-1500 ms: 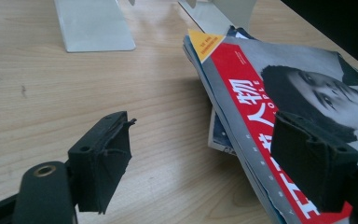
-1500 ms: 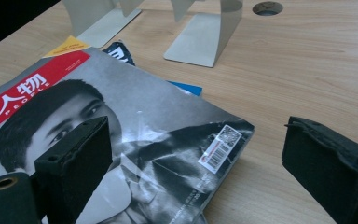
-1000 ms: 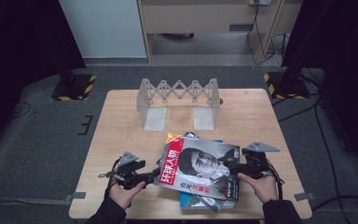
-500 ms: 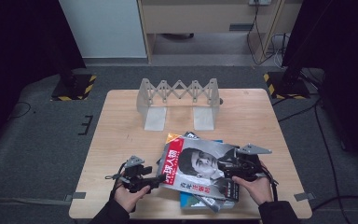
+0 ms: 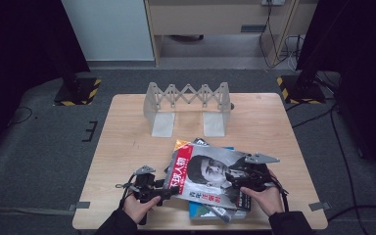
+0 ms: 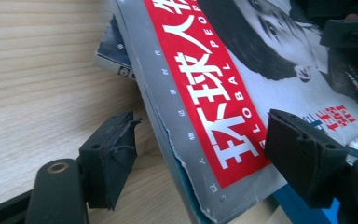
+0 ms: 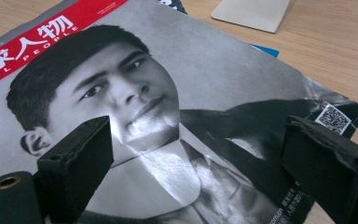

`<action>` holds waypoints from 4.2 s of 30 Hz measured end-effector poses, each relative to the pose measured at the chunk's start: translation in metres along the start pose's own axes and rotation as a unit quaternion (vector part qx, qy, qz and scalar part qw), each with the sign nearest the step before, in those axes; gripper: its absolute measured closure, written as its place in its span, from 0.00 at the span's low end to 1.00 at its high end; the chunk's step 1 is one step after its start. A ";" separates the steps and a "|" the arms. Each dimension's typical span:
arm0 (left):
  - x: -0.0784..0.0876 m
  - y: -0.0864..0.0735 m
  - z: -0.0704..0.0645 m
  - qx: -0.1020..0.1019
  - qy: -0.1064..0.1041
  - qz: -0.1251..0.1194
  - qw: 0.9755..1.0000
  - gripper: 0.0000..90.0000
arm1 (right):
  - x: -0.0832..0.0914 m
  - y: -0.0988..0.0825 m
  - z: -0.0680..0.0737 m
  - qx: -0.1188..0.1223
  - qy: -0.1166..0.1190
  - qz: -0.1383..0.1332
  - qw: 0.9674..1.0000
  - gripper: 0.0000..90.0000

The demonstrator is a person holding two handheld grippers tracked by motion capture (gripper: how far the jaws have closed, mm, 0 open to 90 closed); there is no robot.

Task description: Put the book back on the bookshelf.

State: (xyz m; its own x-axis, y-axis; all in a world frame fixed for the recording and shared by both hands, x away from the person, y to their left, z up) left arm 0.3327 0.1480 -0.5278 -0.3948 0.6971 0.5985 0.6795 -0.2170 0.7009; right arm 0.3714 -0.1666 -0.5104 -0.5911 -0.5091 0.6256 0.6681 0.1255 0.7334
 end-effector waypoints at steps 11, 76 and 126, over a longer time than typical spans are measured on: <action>0.005 0.004 -0.005 0.010 -0.032 -0.007 0.999 0.44 | -0.003 -0.002 0.001 0.012 -0.007 0.000 1.000 0.09; 0.013 0.108 -0.043 0.113 -0.135 -0.122 0.977 0.95 | 0.043 0.003 -0.112 -0.069 -0.144 -0.068 0.985 0.10; 0.106 0.180 -0.011 0.073 -0.047 -0.247 0.965 0.95 | 0.014 -0.027 -0.141 -0.026 -0.160 0.049 0.986 0.09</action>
State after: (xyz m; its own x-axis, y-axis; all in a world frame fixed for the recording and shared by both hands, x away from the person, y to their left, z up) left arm 0.4062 0.1758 -0.3338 -0.6395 0.7512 0.1635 0.5061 0.2513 0.8251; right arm 0.4084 -0.2973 -0.5592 -0.6291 -0.2007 0.7509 0.7467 0.1122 0.6556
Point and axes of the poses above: each handheld gripper's, and its own axes: x roughly backward along the jaws, y roughly out of its top, z roughly to its left, the point moved 4 cm from there along -x, roughly forward along the jaws, and after that the axes turned 9 degrees about -x, right-handed, at the moved point
